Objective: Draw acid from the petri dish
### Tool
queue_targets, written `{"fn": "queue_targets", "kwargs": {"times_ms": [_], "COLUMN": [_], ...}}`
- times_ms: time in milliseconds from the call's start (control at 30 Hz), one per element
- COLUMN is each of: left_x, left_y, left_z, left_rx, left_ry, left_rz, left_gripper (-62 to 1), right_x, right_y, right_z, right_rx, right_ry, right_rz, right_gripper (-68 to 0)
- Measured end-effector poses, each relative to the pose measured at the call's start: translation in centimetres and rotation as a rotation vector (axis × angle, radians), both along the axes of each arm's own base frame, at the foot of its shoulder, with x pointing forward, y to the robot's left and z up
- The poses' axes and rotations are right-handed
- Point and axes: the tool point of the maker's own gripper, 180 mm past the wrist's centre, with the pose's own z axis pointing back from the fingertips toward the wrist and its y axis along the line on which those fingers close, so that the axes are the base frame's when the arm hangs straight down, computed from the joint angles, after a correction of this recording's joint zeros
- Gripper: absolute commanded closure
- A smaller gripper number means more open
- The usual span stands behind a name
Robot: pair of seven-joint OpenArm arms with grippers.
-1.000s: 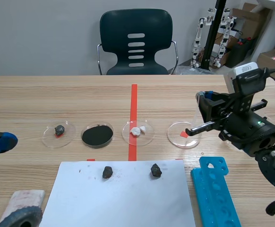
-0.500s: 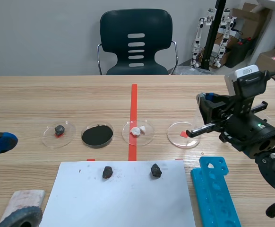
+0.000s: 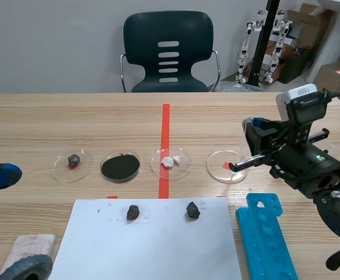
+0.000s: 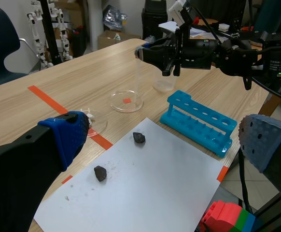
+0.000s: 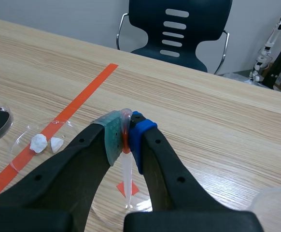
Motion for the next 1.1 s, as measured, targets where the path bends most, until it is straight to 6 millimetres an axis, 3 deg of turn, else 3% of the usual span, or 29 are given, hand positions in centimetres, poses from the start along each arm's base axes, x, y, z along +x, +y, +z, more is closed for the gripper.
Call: {"fn": "queue_targets", "kwargs": {"times_ms": [1100], "left_x": [0.0], "left_y": [0.0], "left_z": [0.0], "left_rx": [0.0], "left_ry": [0.0], "left_rz": [0.0], "left_gripper": [-62.3], "right_x": [-0.07], "right_y": [-0.17], "right_z": [-0.22], "right_rx": [0.004], "right_ry": [-0.002], "right_rz": [-0.003], "right_gripper": [-0.7]}}
